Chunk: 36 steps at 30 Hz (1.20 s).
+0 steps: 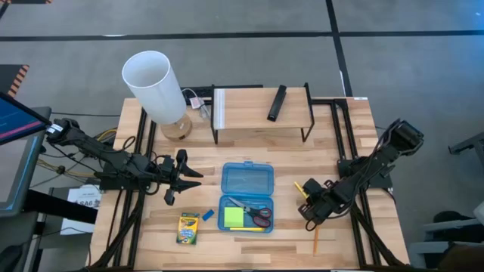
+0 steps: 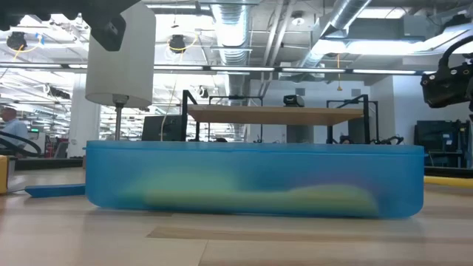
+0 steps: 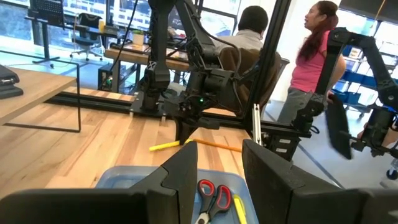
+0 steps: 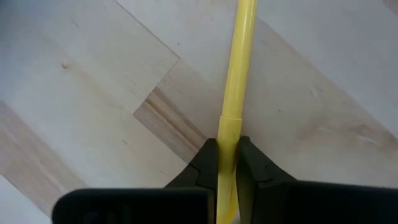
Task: Pack school essentials
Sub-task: Put the yellow pen into the blue supply box
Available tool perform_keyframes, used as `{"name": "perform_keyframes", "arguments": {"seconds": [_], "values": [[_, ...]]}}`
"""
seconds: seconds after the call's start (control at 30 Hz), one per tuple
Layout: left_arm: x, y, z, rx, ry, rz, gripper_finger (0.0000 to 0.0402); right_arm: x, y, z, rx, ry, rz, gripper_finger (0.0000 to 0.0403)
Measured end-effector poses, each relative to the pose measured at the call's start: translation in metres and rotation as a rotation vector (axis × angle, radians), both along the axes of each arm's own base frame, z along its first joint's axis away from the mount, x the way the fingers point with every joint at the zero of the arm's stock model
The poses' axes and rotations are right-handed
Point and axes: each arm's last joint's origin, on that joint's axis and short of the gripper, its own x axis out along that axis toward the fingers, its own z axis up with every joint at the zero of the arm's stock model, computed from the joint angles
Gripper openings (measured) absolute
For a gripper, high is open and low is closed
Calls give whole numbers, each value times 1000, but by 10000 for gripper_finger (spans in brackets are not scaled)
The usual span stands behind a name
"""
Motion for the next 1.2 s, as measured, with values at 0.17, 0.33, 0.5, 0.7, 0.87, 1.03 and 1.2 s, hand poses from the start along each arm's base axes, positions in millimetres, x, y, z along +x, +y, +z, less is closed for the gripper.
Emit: {"name": "perform_keyframes", "arguments": {"seconds": [0.17,0.33,0.5,0.7,0.87,1.03,1.2], "values": [[0,0,0,0,0,0,114,0,0,1,-4,-7,0,32],[0,0,0,-3,0,0,114,1,0,2,-3,-22,-1,27],[0,0,0,-1,0,0,114,8,3,8,-4,-52,15,29],[0,0,0,1,0,0,114,20,2,20,-15,-95,46,26],[0,0,0,1,0,0,114,31,0,29,-21,-124,74,29],[0,0,0,0,0,0,114,44,-1,41,-35,-191,109,25],[0,0,0,0,0,0,114,64,-1,51,-36,-318,168,25]]}}
